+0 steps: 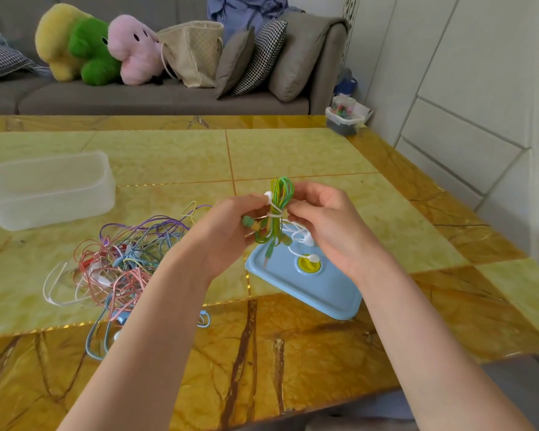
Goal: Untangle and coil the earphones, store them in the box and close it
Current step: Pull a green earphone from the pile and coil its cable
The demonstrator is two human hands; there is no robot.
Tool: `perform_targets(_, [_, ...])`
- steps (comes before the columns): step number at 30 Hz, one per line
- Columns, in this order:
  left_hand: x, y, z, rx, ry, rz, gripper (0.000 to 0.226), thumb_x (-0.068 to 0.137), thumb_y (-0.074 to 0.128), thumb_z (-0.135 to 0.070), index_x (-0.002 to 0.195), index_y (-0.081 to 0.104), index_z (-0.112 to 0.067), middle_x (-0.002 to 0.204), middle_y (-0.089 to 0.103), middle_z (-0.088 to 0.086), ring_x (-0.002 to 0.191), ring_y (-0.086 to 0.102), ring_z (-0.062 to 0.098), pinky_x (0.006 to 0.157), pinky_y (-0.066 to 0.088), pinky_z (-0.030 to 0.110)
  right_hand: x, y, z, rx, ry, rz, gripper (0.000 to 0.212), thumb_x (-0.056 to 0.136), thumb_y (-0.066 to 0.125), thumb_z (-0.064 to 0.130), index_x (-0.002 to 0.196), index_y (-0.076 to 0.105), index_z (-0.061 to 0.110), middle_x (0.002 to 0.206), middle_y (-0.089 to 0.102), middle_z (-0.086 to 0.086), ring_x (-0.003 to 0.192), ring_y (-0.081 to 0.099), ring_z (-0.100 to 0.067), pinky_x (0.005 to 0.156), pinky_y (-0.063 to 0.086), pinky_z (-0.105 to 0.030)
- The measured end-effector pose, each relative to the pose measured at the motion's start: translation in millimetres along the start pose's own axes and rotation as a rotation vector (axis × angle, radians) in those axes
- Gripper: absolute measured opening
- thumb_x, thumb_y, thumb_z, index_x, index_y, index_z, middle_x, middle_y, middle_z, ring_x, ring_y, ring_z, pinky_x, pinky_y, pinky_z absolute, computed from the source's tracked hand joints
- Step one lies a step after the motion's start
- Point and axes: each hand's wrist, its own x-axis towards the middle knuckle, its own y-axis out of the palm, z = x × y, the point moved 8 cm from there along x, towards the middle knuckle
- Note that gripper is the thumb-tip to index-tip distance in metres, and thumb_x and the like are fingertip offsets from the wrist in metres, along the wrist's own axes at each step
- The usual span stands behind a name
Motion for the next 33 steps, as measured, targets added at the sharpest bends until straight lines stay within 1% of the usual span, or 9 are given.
perform_targets(3, [0,0,2,0.002,-0.031,0.013,0.021,0.094,0.042,-0.013,0.08,0.058,-0.01,0.058,0.055,-0.003,0.06,0.049,0.012,0.071,0.039,0.025,0,3,3,-0.054,-0.06,0.011,0.022,0.088,0.055,-0.003,0.088,0.066,0.016,0.083,0.067,-0.001,0.081,0.061,-0.014,0.078,0.049,-0.023])
perform_targets(8, [-5,3,4,-0.078,-0.088,0.061,0.016,0.091,0.049,-0.02,0.079,0.059,-0.015,0.056,0.058,-0.004,0.051,0.054,0.006,0.056,0.046,0.018,1,6,7,-0.064,-0.118,0.024,0.018,0.088,0.059,0.0,0.089,0.067,0.016,0.079,0.066,0.001,0.074,0.06,-0.007,0.077,0.049,-0.02])
perform_targets(11, [-4,0,8,-0.111,-0.123,0.052,0.011,0.09,0.051,-0.024,0.087,0.059,-0.017,0.063,0.06,-0.003,0.055,0.055,0.007,0.064,0.047,0.021,1,7,9,-0.006,-0.135,0.028,0.019,0.086,0.059,0.0,0.083,0.066,0.018,0.075,0.066,0.002,0.074,0.061,-0.01,0.077,0.05,-0.022])
perform_targets(14, [-3,-4,7,-0.075,-0.095,-0.011,0.009,0.092,0.052,-0.02,0.087,0.059,-0.015,0.072,0.058,0.002,0.055,0.057,0.011,0.058,0.05,0.022,1,6,6,-0.044,-0.135,0.014,0.018,0.087,0.058,0.001,0.084,0.065,0.017,0.079,0.066,-0.002,0.08,0.061,-0.015,0.081,0.05,-0.027])
perform_targets(19, [-2,-10,-8,0.227,0.09,-0.108,0.022,0.091,0.055,-0.012,0.074,0.065,-0.021,0.064,0.064,-0.013,0.065,0.055,0.002,0.072,0.041,0.024,-2,4,8,-0.162,-0.128,-0.035,0.02,0.089,0.058,0.001,0.084,0.065,0.019,0.082,0.066,-0.003,0.08,0.06,-0.015,0.08,0.05,-0.027])
perform_targets(24, [-9,3,-13,0.298,0.133,0.059,0.019,0.088,0.055,-0.006,0.083,0.069,-0.019,0.073,0.069,-0.01,0.075,0.061,0.003,0.08,0.046,0.019,-1,-2,8,-0.277,-0.099,-0.086,0.02,0.089,0.058,0.004,0.083,0.065,0.022,0.078,0.067,-0.008,0.076,0.061,-0.018,0.078,0.052,-0.035])
perform_targets(26, [-8,-1,-11,0.261,0.101,-0.014,0.009,0.088,0.06,-0.018,0.086,0.068,-0.014,0.069,0.067,-0.01,0.072,0.063,0.004,0.078,0.048,0.018,0,-1,8,-0.332,-0.1,-0.079,0.021,0.089,0.059,0.006,0.082,0.064,0.025,0.077,0.067,-0.004,0.076,0.063,-0.017,0.078,0.053,-0.035])
perform_targets(28, [-6,-11,-7,0.253,0.078,-0.167,0.019,0.085,0.064,-0.031,0.083,0.067,-0.012,0.062,0.064,-0.009,0.07,0.062,0.009,0.08,0.052,0.024,-1,3,6,-0.377,-0.1,-0.057,0.016,0.089,0.061,0.008,0.086,0.065,0.024,0.081,0.069,-0.007,0.078,0.065,-0.02,0.078,0.053,-0.034])
perform_targets(33, [-6,-18,-6,0.259,0.115,-0.334,0.022,0.082,0.069,-0.031,0.071,0.066,-0.012,0.067,0.064,0.002,0.066,0.062,0.013,0.081,0.055,0.029,-1,8,3,-0.418,-0.108,-0.039,0.01,0.087,0.064,0.011,0.093,0.065,0.02,0.089,0.069,-0.014,0.083,0.067,-0.026,0.079,0.055,-0.034])
